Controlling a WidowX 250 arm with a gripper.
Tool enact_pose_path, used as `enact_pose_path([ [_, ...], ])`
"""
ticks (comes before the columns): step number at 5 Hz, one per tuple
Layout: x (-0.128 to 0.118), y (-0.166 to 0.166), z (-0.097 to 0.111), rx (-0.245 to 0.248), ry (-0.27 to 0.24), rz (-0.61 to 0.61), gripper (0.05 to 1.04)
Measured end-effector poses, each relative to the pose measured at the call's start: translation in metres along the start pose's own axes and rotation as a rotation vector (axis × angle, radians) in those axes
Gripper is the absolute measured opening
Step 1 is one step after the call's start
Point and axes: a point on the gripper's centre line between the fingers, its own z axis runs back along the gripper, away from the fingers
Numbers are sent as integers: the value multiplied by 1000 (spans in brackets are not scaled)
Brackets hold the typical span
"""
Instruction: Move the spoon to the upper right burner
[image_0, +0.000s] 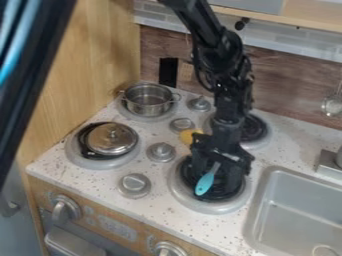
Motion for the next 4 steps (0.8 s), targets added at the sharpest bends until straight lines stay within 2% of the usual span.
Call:
enact_pose_path([
  [1,1,-7,-1,-20,-4,5,949],
  [2,0,-6,-3,-13,1,10,660],
  [3,-5,-12,-4,20,30,-16,362],
  [4,-7,-13,-3,48,47,-39,254],
])
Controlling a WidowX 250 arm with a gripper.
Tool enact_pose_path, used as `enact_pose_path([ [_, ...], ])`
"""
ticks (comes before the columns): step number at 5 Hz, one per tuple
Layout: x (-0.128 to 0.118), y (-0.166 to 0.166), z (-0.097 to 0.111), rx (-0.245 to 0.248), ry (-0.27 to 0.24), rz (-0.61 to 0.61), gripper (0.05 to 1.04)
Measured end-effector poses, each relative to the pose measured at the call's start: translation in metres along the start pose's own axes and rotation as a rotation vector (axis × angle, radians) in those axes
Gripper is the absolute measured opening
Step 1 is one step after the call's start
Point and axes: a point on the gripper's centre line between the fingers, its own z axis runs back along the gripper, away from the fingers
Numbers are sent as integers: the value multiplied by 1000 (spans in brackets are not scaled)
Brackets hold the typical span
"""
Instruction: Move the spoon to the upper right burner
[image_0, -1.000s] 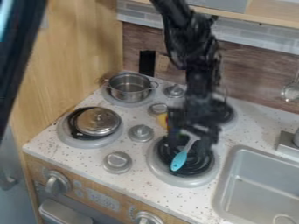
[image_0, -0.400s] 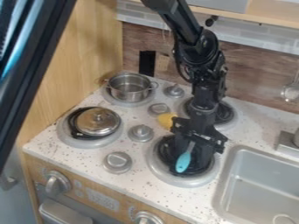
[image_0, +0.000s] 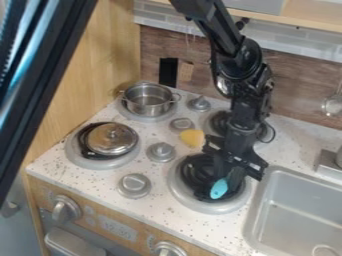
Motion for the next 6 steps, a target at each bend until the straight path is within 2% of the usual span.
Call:
enact_pose_path([
  [1,0,3,1,29,-1,-21,241],
  [3,35,12,44,71,-267,9,239],
  [4,63,22,65,76,-369,21,239],
  [5,92,27,50,97,-411,-4,239],
  [6,121,37,44,114,-451,-3,239],
])
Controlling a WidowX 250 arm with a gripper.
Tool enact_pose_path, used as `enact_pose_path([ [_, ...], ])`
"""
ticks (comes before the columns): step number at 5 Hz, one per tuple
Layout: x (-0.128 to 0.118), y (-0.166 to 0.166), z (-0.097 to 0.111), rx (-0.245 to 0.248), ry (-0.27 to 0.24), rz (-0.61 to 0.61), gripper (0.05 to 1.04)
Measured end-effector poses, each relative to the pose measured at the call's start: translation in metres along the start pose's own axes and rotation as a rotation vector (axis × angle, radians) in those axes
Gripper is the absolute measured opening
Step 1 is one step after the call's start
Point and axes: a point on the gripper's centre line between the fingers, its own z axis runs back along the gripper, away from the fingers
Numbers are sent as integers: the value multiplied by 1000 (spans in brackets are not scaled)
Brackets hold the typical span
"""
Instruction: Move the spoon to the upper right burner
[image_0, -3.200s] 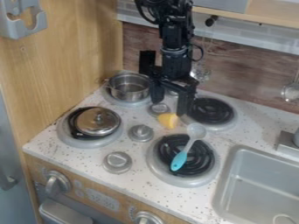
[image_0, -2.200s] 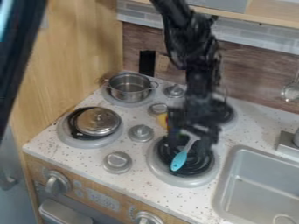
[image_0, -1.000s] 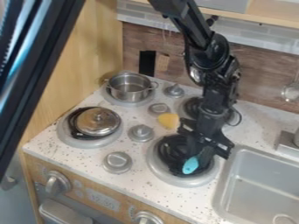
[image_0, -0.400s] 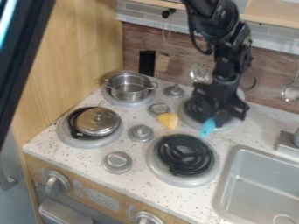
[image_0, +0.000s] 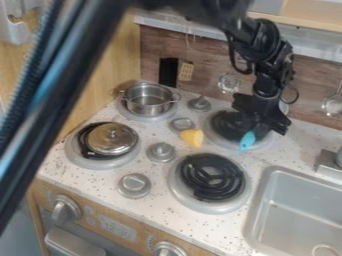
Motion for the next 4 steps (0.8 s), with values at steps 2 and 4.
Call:
enact_pose_path([
  [2,22,38,-34,15,-5,66,239],
  [4,18,63,-37,8,1,113,296],
])
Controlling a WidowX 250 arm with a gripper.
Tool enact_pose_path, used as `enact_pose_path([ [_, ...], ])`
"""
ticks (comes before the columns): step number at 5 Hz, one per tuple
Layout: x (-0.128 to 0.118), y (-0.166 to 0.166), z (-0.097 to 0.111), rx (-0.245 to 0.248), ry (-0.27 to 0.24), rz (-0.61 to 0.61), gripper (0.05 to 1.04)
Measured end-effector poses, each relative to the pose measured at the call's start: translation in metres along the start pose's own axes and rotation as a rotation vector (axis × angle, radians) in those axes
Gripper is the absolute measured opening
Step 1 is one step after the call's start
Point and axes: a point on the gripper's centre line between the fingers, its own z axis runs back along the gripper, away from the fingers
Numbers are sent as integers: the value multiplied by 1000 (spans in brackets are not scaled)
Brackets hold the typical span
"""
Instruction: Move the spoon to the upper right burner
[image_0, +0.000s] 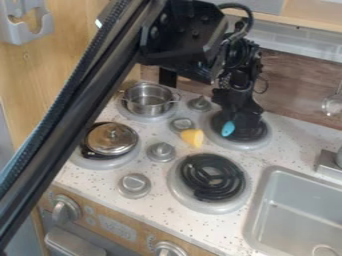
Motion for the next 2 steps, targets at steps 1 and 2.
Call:
enact_pose_path([
  [1,-11,-3,-9,-29,6,-8,573],
  [2,-13,-2,7,-28,-21,-12,846],
])
